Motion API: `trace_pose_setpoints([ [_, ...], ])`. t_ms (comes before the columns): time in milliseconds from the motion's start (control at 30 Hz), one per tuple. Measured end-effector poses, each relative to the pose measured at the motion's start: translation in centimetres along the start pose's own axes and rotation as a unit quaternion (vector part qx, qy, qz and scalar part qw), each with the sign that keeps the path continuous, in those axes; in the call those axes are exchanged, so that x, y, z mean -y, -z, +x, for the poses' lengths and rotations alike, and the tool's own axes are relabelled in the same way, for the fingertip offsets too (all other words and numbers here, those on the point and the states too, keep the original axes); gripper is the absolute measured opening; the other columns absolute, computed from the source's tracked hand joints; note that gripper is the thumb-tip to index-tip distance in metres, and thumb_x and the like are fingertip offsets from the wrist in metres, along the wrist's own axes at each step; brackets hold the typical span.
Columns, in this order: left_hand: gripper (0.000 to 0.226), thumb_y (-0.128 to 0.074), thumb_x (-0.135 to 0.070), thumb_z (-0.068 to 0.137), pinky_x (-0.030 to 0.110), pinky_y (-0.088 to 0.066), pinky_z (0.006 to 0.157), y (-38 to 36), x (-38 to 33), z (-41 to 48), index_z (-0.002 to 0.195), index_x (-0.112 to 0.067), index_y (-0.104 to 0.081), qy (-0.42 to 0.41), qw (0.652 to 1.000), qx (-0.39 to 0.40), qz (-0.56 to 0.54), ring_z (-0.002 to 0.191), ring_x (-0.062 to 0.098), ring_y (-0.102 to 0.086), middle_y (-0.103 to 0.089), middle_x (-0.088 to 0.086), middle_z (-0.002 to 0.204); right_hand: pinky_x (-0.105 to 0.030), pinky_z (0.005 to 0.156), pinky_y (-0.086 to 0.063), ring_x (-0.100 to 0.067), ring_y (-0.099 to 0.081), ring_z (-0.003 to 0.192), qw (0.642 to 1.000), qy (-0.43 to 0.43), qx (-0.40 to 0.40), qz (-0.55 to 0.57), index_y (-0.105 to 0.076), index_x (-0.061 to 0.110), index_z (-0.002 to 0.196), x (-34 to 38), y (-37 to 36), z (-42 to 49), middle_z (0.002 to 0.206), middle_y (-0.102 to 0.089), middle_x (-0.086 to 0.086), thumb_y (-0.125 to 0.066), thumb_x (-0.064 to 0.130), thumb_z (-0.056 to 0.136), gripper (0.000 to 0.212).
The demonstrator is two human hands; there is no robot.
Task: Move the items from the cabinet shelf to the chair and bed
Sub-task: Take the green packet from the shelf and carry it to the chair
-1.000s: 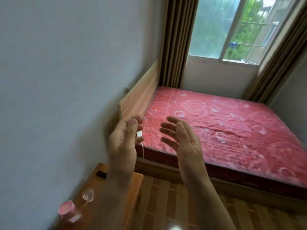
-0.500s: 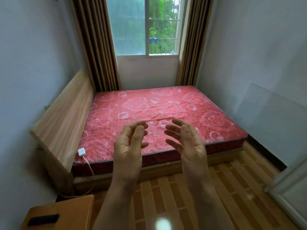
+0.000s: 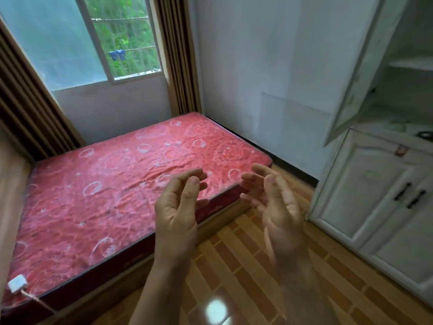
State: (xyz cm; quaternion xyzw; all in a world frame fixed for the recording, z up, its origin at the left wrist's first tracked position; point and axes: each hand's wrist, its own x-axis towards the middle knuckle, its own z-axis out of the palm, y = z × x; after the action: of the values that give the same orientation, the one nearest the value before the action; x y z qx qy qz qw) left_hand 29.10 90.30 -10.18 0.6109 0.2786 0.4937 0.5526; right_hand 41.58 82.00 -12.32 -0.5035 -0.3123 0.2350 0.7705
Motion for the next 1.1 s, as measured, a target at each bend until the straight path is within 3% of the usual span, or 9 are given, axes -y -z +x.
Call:
trace_pose_setpoints([
  [167,0.030,-0.050,-0.035,0.096,0.043,-0.058,0.087,-5.2,1.7,2.7,0.110,-0.018,-0.070,0.010,0.996,0.082,-0.030,0.107,0.020,-0.070,-0.075,0.000,0.112,-0.041,0.099,-0.053,-0.017,-0.069,0.113,0.996,0.029,-0.079,-0.037,-0.065,0.028,0.122,1.0,3.9,2.0,0.116,-0.074,-0.001,-0.047,0.044,0.096,0.035],
  [300,0.024,-0.050,-0.027,0.103,0.032,-0.059,0.081,-9.0,2.4,5.1,0.112,-0.017,-0.070,0.028,0.984,0.157,-0.078,0.101,0.017,-0.072,-0.076,-0.001,0.107,-0.038,0.096,-0.055,-0.016,-0.070,0.110,0.984,0.050,-0.154,-0.080,-0.066,0.023,0.121,2.1,5.9,3.5,0.111,-0.075,0.001,-0.048,0.045,0.095,0.038],
  [467,0.031,-0.052,-0.039,0.096,0.051,-0.058,0.091,-12.0,3.7,8.6,0.113,-0.021,-0.071,0.035,0.963,0.238,-0.119,0.106,0.025,-0.070,-0.075,0.003,0.110,-0.035,0.093,-0.054,-0.018,-0.070,0.112,0.962,0.087,-0.231,-0.119,-0.068,0.025,0.117,3.5,7.2,5.6,0.110,-0.074,-0.001,-0.048,0.044,0.095,0.036],
  [600,0.024,-0.053,-0.034,0.100,0.038,-0.056,0.083,-14.3,4.3,10.2,0.112,-0.023,-0.072,0.060,0.945,0.290,-0.142,0.107,0.022,-0.070,-0.075,0.000,0.111,-0.037,0.093,-0.055,-0.020,-0.070,0.110,0.945,0.109,-0.276,-0.139,-0.070,0.029,0.113,3.7,7.9,6.3,0.109,-0.074,-0.002,-0.046,0.043,0.096,0.032],
  [700,0.031,-0.052,-0.038,0.094,0.034,-0.056,0.081,-16.5,4.4,10.5,0.111,-0.022,-0.072,0.061,0.934,0.320,-0.146,0.099,0.021,-0.071,-0.075,0.001,0.107,-0.038,0.096,-0.055,-0.017,-0.070,0.111,0.933,0.111,-0.300,-0.164,-0.069,0.029,0.116,4.1,9.0,6.4,0.111,-0.074,-0.001,-0.045,0.045,0.096,0.035],
  [1100,0.044,-0.050,-0.047,0.083,0.032,-0.056,0.081,-29.1,6.7,10.2,0.112,-0.022,-0.070,0.068,0.917,0.375,-0.119,0.103,0.012,-0.070,-0.075,-0.005,0.109,-0.037,0.096,-0.056,-0.015,-0.070,0.111,0.906,0.114,-0.375,-0.162,-0.067,0.032,0.117,4.6,20.5,10.5,0.114,-0.074,0.002,-0.044,0.048,0.095,0.036],
])
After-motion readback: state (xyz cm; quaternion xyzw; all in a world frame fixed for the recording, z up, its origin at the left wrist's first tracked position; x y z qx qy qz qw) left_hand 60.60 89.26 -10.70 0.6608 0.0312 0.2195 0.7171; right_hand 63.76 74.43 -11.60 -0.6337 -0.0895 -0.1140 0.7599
